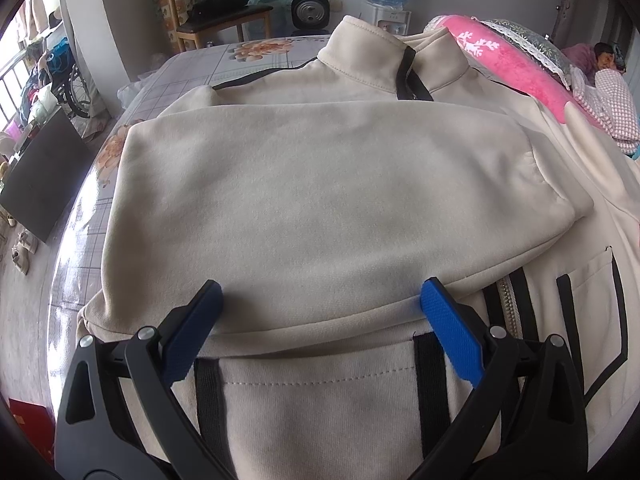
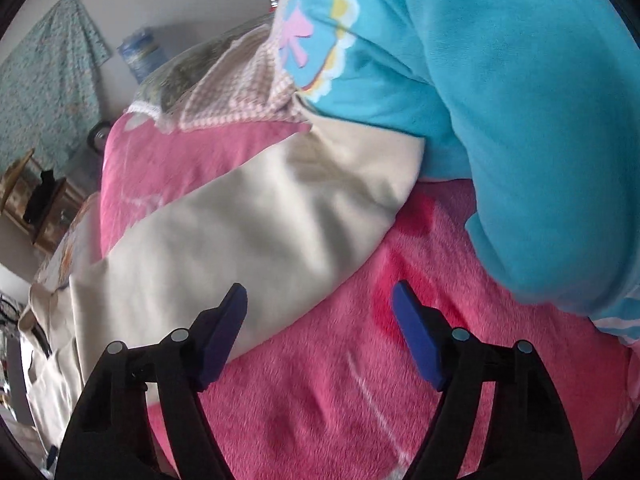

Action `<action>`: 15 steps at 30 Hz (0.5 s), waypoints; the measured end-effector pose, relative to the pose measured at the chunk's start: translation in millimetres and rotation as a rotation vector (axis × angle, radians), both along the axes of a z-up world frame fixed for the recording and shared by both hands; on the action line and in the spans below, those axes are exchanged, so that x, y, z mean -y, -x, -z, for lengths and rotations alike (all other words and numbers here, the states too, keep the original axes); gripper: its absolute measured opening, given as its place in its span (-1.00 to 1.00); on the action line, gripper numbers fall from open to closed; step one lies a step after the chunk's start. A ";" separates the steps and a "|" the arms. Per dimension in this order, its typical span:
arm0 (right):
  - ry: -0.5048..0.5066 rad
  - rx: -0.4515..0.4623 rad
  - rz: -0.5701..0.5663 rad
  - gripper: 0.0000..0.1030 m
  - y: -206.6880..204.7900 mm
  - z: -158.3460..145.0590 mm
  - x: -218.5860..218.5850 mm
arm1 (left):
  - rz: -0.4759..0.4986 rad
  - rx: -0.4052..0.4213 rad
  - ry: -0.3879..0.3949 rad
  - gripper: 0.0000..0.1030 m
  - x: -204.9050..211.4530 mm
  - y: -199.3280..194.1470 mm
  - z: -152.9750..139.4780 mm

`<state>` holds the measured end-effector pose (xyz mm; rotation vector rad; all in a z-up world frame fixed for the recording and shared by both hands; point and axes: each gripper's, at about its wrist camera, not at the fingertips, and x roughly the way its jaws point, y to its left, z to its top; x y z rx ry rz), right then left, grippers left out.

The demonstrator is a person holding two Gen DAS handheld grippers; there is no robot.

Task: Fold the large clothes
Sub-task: 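Move the right tool toward the other sleeve on the pink blanket, then pinch the cuff of the sleeve with the right tool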

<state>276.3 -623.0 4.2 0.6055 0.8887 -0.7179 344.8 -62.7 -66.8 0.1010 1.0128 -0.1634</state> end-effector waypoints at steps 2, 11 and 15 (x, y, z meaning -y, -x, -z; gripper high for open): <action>-0.022 0.015 0.058 0.25 -0.9 7.0 15.0 | -0.001 -0.002 0.000 0.87 0.2 -0.5 -0.1; 0.036 0.060 0.239 0.04 -18.9 19.5 39.5 | 0.002 -0.003 -0.001 0.87 0.2 -1.7 0.1; 0.096 0.002 0.250 -0.02 -26.7 24.0 36.2 | -0.001 -0.001 -0.001 0.87 -0.3 -1.6 0.0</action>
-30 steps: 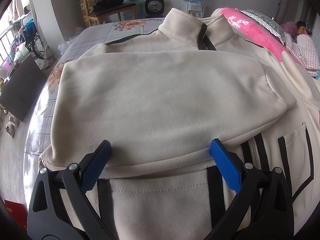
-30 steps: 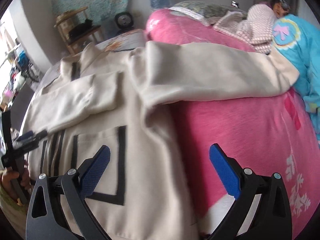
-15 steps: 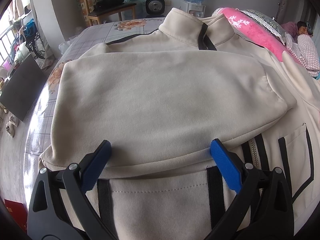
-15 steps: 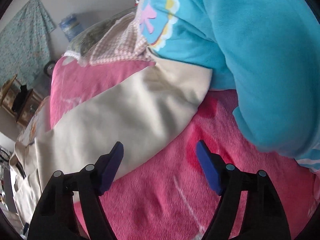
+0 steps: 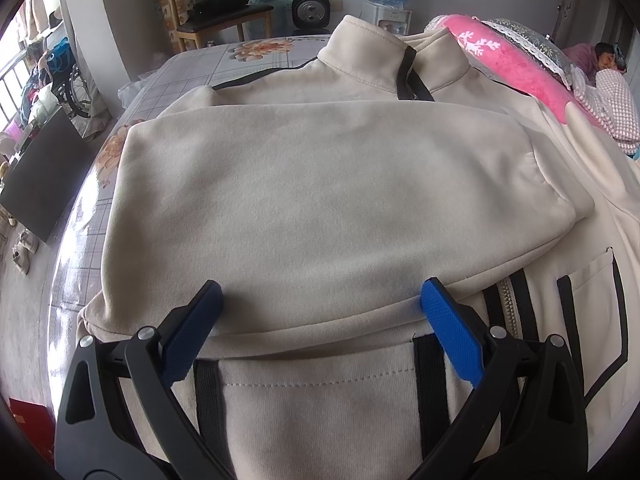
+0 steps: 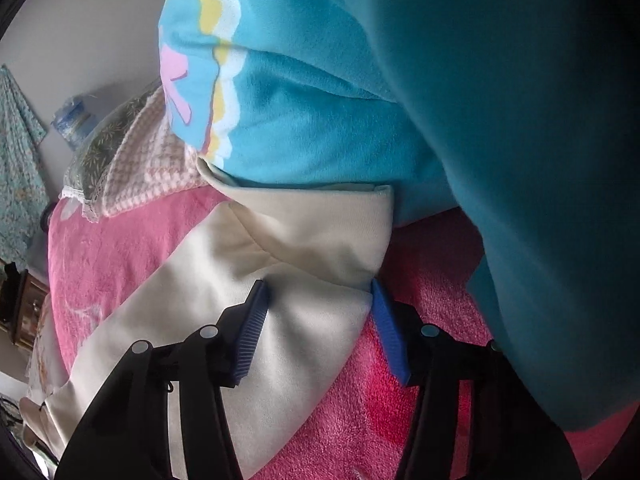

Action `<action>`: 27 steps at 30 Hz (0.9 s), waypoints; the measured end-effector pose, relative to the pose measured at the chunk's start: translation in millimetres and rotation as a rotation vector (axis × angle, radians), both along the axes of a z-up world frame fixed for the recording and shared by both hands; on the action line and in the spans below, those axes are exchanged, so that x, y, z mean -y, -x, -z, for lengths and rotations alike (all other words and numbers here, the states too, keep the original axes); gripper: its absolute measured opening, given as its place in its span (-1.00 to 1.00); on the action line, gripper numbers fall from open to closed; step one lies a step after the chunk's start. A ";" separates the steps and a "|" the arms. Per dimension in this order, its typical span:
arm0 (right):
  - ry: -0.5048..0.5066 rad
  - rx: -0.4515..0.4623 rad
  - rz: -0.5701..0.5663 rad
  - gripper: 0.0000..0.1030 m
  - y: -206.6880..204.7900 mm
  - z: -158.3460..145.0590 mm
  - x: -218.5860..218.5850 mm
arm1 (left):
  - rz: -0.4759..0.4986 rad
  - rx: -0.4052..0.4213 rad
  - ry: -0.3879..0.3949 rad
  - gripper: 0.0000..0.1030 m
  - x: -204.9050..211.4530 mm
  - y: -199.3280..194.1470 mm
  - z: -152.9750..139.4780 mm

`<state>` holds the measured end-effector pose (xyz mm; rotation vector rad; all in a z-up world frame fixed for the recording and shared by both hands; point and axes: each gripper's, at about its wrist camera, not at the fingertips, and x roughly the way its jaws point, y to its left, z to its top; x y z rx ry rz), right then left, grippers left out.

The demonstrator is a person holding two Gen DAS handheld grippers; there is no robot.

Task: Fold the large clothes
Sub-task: 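Pinch the cuff of the sleeve with the right tool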

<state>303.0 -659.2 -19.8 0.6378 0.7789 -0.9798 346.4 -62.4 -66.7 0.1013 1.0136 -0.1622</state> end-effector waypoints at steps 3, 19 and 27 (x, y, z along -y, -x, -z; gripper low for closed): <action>0.028 -0.036 -0.003 -0.14 -2.0 4.1 -4.6 | 0.002 0.000 0.000 0.87 -0.2 0.6 0.0; 0.077 0.099 -0.081 -0.79 13.3 -37.1 -37.0 | 0.002 0.005 0.001 0.88 0.2 0.9 -0.2; 0.201 0.192 -0.251 -0.80 14.0 -103.4 -78.9 | 0.007 0.013 0.011 0.87 -0.6 0.9 -0.7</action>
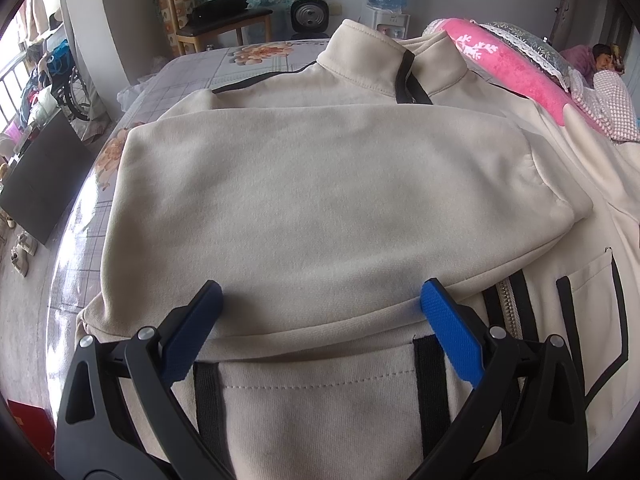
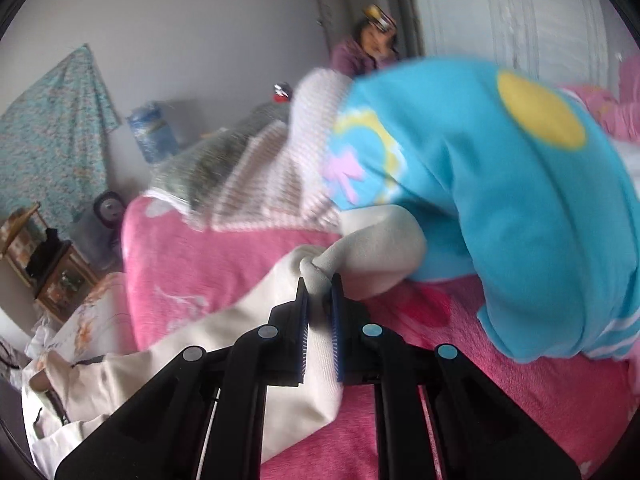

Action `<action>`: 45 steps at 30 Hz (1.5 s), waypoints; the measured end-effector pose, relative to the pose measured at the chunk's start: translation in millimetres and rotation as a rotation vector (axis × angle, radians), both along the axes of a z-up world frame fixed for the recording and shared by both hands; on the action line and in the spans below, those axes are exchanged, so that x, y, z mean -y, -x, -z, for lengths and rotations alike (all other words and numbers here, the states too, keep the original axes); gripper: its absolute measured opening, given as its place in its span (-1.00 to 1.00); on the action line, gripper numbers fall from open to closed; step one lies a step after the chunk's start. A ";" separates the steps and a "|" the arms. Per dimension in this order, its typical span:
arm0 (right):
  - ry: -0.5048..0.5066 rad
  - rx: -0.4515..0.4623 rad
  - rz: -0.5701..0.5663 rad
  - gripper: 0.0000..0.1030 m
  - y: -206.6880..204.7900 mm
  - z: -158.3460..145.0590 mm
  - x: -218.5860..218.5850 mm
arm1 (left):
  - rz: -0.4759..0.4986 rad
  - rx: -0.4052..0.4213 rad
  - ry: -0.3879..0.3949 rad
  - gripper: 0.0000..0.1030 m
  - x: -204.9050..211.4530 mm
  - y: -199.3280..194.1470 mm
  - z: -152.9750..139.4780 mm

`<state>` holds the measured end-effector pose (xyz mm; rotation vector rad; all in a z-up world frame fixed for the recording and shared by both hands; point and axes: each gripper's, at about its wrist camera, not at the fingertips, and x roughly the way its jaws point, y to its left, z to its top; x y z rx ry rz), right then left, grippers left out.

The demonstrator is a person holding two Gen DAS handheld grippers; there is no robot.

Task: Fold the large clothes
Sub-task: 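Pinch the cuff of the sleeve with the right tool, then carry the sleeve with the right tool across the jacket front and lay it down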

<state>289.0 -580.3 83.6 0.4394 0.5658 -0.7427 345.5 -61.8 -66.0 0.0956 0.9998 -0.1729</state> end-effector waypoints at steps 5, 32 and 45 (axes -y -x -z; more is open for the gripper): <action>0.041 0.067 -0.105 -0.80 -17.2 -39.1 -32.8 | -0.025 0.001 0.032 0.87 -8.5 2.1 -13.5; -0.249 0.000 -0.977 0.07 -65.2 -3.2 -335.9 | 0.020 0.019 0.336 -0.02 -98.5 54.5 -57.1; -0.254 -0.328 -0.923 0.07 -22.3 104.7 -295.2 | -0.048 -0.076 0.466 -0.05 -76.4 -17.5 -48.2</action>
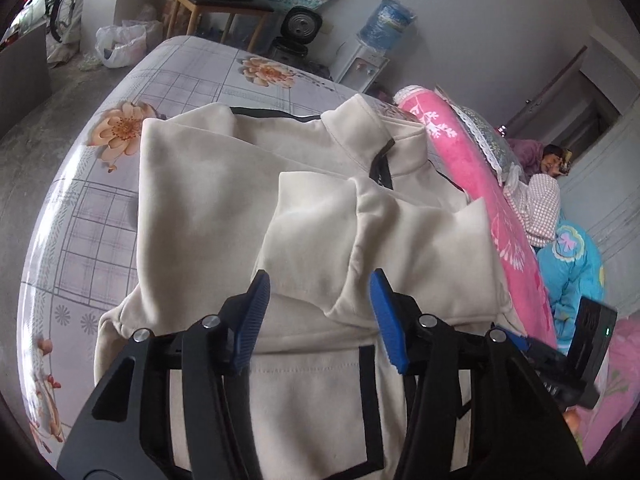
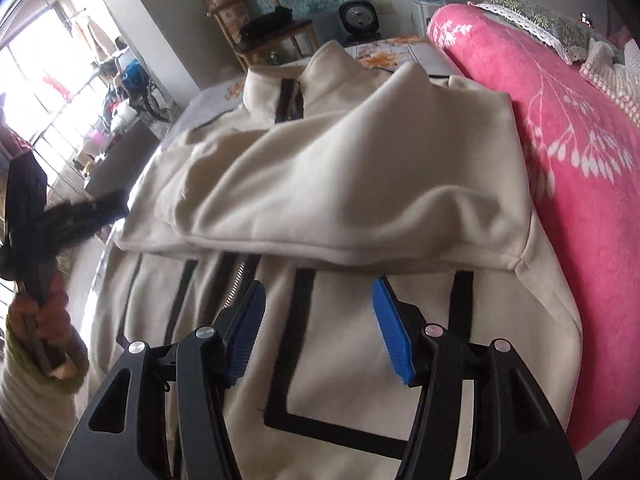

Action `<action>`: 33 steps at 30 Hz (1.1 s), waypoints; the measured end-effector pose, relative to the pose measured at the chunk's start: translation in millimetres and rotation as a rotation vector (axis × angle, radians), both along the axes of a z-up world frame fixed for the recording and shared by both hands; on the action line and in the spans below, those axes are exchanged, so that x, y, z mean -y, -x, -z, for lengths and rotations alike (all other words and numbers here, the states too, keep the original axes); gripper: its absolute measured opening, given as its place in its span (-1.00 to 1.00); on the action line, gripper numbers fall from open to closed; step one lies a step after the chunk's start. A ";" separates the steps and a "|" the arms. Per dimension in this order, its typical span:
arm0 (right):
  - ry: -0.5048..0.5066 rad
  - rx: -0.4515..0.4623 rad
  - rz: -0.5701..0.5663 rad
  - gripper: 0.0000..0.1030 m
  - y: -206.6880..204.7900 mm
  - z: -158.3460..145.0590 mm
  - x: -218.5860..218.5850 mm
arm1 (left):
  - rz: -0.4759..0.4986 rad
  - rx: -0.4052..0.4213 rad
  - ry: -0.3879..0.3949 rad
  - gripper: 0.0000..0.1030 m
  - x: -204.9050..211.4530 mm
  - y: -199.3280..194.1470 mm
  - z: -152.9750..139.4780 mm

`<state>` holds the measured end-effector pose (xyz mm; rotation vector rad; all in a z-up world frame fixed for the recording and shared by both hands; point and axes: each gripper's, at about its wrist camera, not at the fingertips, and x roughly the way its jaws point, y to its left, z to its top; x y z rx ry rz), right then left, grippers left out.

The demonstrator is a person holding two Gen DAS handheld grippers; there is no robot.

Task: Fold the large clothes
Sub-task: 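Carry the sleeve with the right tool across the jacket front and lay it down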

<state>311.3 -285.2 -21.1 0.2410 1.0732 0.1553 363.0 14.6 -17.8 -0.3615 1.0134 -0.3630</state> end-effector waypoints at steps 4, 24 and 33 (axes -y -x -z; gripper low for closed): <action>0.011 -0.031 0.019 0.08 1.3 17.1 6.0 | -0.037 -0.097 -0.015 -0.08 1.4 -39.4 22.1; -0.032 -0.001 -0.006 0.16 6.3 22.2 13.3 | 0.008 0.291 -0.167 -0.88 19.7 -10.6 -57.5; -0.029 -0.017 0.012 0.17 4.6 15.5 16.1 | -0.112 0.055 -0.200 -0.87 -30.3 -8.2 16.3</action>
